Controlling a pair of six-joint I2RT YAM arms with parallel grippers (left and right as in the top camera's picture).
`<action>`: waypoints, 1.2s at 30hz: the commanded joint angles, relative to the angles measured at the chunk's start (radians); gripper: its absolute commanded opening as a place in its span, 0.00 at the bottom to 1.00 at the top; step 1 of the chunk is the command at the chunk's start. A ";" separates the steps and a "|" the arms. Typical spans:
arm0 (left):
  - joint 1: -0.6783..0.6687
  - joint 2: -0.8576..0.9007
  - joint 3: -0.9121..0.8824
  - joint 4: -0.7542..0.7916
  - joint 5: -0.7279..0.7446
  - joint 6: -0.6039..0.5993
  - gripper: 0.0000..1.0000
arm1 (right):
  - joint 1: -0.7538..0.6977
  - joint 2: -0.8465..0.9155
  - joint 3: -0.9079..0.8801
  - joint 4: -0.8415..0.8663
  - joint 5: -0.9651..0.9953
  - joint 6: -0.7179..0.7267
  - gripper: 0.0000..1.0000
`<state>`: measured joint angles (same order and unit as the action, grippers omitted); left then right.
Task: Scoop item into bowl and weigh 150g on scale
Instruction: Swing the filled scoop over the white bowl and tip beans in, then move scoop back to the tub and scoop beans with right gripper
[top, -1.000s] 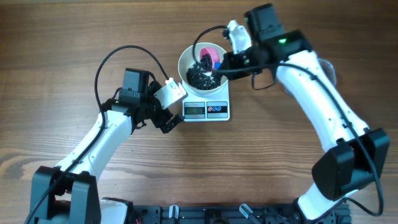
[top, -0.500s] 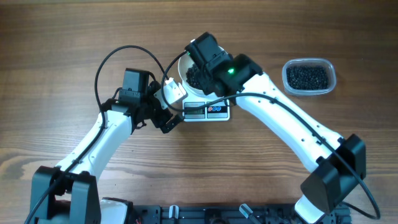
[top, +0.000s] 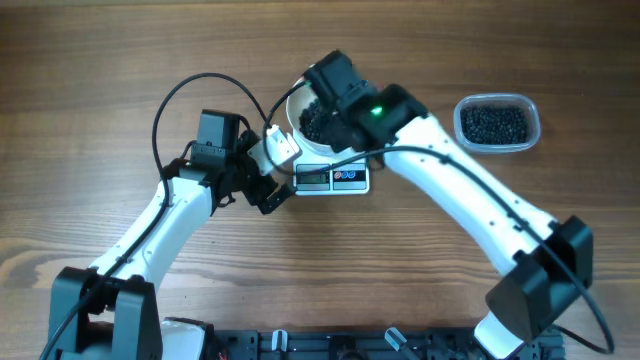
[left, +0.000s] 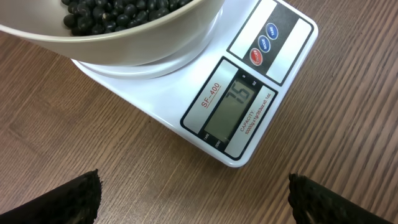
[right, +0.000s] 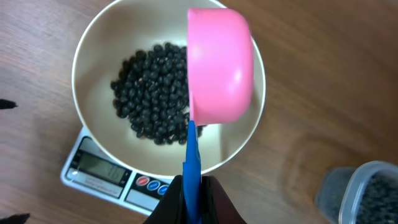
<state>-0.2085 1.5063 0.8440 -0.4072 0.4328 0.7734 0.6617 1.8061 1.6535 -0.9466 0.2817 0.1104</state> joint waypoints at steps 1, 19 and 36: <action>0.006 0.007 -0.008 0.000 0.011 0.008 1.00 | -0.118 -0.116 0.022 -0.018 -0.149 -0.005 0.04; 0.006 0.007 -0.008 0.000 0.011 0.008 1.00 | -0.705 -0.339 0.022 -0.322 -0.215 0.082 0.04; 0.006 0.007 -0.008 0.000 0.011 0.008 1.00 | -0.715 -0.027 0.022 -0.317 -0.187 0.019 0.04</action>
<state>-0.2085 1.5063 0.8440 -0.4072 0.4324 0.7734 -0.0498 1.7351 1.6596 -1.2709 0.0711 0.1482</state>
